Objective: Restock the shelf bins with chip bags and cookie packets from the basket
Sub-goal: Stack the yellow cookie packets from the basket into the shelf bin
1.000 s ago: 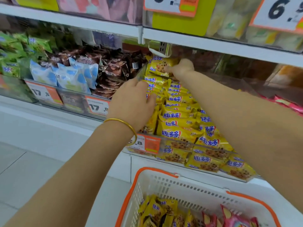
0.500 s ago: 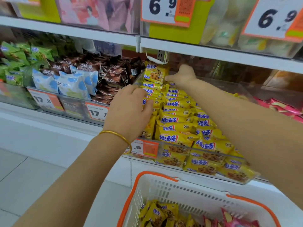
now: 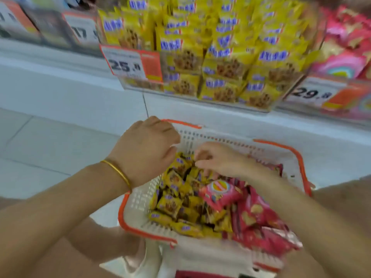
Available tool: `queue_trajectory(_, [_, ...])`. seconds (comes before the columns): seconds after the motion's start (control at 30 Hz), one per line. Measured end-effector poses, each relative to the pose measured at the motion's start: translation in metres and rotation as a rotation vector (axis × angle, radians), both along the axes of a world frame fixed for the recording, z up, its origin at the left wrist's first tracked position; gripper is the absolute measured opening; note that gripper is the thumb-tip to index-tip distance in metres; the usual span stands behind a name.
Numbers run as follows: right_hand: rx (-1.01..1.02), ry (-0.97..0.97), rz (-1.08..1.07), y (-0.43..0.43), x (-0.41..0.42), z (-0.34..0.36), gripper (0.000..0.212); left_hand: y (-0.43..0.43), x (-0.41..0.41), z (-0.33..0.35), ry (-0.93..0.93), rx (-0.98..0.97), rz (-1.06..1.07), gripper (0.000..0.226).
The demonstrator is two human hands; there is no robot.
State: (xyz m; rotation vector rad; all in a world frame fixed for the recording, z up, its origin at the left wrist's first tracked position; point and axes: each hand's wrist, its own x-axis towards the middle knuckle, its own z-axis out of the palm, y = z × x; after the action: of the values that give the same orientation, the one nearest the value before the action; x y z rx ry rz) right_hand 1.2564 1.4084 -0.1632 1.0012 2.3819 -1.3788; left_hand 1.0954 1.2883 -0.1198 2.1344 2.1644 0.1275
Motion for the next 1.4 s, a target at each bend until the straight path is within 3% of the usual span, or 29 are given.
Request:
queue_trajectory(0.17, [0.113, -0.265, 0.063, -0.008, -0.02, -0.15, 0.038, -0.004, 0.001, -0.022, 0.064, -0.148, 0.091, 0.056])
queue_trajectory(0.23, [0.176, -0.293, 0.134, -0.018, -0.027, -0.186, 0.049, -0.001, -0.002, -0.026, 0.082, -0.181, 0.114, 0.042])
queue_trajectory(0.4, [0.322, -0.409, 0.427, -0.038, -0.043, -0.239, 0.067, 0.009, -0.013, -0.032, 0.088, -0.267, 0.169, 0.034])
queue_trajectory(0.5, [0.374, -0.427, 0.448, -0.044, -0.054, -0.245, 0.071, 0.016, -0.017, -0.034, 0.086, -0.278, 0.191, 0.035])
queue_trajectory(0.63, [0.529, -0.344, 0.341, -0.047, -0.061, -0.238, 0.067, 0.026, -0.018, -0.035, 0.054, -0.304, 0.205, 0.034])
queue_trajectory(0.77, [0.433, -0.212, 0.187, -0.04, -0.057, -0.234, 0.046, 0.026, -0.017, -0.036, 0.035, -0.345, 0.23, 0.034])
queue_trajectory(0.87, [0.194, -0.125, -0.01, -0.03, -0.046, -0.219, 0.029, 0.023, -0.014, -0.036, -0.022, -0.403, 0.265, 0.034])
queue_trajectory(1.0, [-0.193, 0.021, -0.37, -0.022, -0.027, -0.183, 0.02, 0.014, -0.009, -0.043, -0.145, -0.502, 0.342, 0.037])
queue_trajectory(1.07, [-0.425, 0.145, -0.514, -0.021, -0.018, -0.151, 0.019, 0.01, -0.002, -0.045, -0.258, -0.528, 0.426, 0.042])
queue_trajectory(1.13, [-0.521, 0.277, -0.538, -0.022, -0.012, -0.114, 0.019, 0.011, 0.007, -0.047, -0.44, -0.512, 0.565, 0.048])
queue_trajectory(1.23, [-0.423, 0.429, -0.486, -0.032, -0.006, -0.054, 0.022, 0.018, 0.016, -0.037, -0.914, -0.408, 0.78, 0.053])
queue_trajectory(1.27, [-0.369, 0.453, -0.476, -0.034, -0.004, -0.036, 0.023, 0.02, 0.017, -0.031, -0.988, -0.351, 0.773, 0.047])
queue_trajectory(1.33, [-0.279, 0.49, -0.48, -0.035, 0.0, -0.004, 0.021, 0.023, 0.015, -0.015, -1.023, -0.232, 0.693, 0.032])
queue_trajectory(1.4, [-0.03, 0.484, -0.438, -0.03, 0.005, 0.026, 0.025, 0.019, 0.01, 0.006, -1.02, -0.142, 0.603, 0.021])
